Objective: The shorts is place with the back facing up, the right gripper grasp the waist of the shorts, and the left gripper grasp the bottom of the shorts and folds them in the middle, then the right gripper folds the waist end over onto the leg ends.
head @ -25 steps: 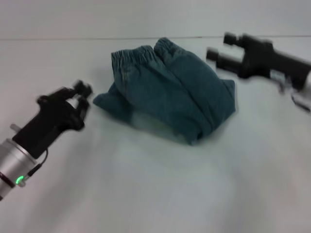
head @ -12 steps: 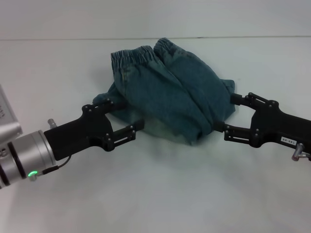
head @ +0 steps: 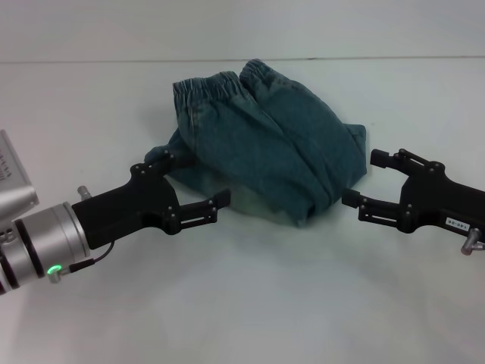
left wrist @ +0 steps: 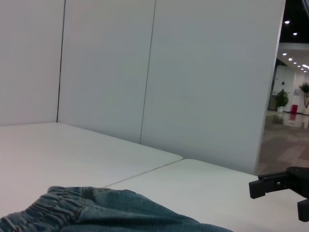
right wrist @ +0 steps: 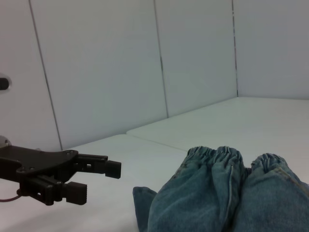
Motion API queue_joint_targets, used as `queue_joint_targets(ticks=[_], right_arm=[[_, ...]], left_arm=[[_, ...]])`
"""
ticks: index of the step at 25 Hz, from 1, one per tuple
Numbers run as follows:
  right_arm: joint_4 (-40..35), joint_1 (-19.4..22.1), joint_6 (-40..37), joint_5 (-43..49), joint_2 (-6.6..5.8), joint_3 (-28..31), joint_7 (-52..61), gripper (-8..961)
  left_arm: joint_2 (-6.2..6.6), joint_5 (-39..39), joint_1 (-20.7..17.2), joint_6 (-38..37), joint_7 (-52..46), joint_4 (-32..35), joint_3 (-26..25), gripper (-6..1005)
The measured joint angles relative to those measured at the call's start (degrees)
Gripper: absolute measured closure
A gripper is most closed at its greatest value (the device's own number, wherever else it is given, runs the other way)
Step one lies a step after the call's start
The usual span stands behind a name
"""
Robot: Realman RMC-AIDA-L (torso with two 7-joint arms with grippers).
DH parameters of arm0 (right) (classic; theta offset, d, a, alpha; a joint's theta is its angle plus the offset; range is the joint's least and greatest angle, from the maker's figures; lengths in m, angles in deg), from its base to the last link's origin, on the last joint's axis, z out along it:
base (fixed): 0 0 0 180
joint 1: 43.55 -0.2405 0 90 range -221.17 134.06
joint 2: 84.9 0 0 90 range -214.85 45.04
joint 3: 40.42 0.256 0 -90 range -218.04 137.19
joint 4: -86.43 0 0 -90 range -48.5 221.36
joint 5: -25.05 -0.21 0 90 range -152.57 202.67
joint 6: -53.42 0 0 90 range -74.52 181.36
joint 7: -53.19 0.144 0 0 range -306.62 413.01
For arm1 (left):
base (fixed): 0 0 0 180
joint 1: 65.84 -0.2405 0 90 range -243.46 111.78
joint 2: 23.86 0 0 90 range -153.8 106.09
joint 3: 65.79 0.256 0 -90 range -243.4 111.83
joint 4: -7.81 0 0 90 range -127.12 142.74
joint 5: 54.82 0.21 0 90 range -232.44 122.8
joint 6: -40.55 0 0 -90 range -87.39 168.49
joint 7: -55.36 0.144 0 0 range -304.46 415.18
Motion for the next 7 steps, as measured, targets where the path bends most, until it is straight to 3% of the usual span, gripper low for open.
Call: queue_joint_targets(ticks=[7], right_arm=[[0.1, 0.3, -0.1, -0.4, 0.00, 0.1, 0.0, 3]], left_arm=[[0.00, 0.0, 0.0, 0.5, -0.2, 0.0, 0.1, 52]])
